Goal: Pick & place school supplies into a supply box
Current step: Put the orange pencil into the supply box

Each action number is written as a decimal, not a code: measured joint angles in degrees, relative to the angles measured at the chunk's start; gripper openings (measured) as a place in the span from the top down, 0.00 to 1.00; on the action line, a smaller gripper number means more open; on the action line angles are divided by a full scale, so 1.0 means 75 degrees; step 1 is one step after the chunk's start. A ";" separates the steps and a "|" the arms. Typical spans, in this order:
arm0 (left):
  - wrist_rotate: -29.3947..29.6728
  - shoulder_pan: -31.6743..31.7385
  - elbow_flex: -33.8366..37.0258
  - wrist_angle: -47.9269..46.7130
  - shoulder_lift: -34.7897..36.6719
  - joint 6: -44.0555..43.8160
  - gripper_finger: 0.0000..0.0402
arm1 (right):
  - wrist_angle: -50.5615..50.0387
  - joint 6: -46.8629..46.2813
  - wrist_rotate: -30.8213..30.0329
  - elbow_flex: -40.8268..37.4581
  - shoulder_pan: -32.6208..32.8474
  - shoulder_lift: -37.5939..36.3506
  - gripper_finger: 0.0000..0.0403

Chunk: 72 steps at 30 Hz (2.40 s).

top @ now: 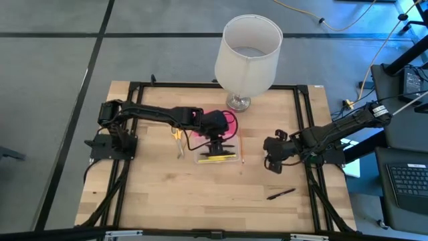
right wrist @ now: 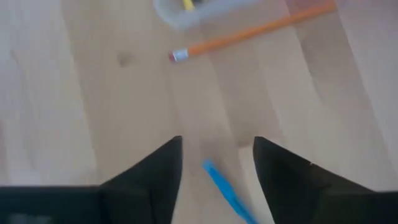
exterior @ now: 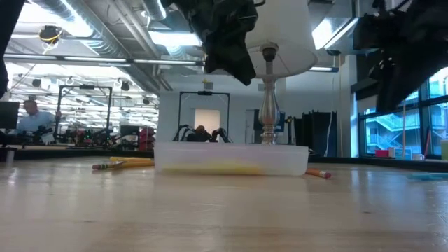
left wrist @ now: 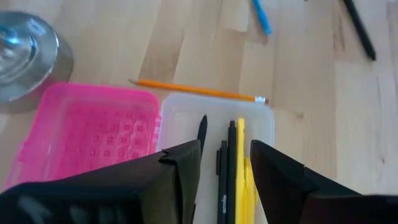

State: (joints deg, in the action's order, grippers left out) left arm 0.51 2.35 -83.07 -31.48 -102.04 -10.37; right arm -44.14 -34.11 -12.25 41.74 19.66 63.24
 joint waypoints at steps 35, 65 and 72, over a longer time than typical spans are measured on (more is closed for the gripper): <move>0.0553 -0.0007 0.0256 -0.2523 0.0790 0.0287 0.68 | 0.3385 -0.4415 -0.0023 0.0391 -0.0498 0.3778 0.62; 0.1207 -0.0015 0.0257 -0.2636 0.1786 0.0236 0.68 | 0.2090 -0.5205 0.0503 0.0994 -0.0673 0.4599 0.75; 0.1204 -0.0015 0.0257 -0.2636 0.1786 0.0113 0.68 | 0.2035 -0.4422 0.0531 0.0979 -0.0670 0.4653 0.84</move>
State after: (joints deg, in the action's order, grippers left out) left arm 9.54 2.24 -81.14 -51.24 -88.64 -9.53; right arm -28.87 -67.27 -8.27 49.08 14.63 98.14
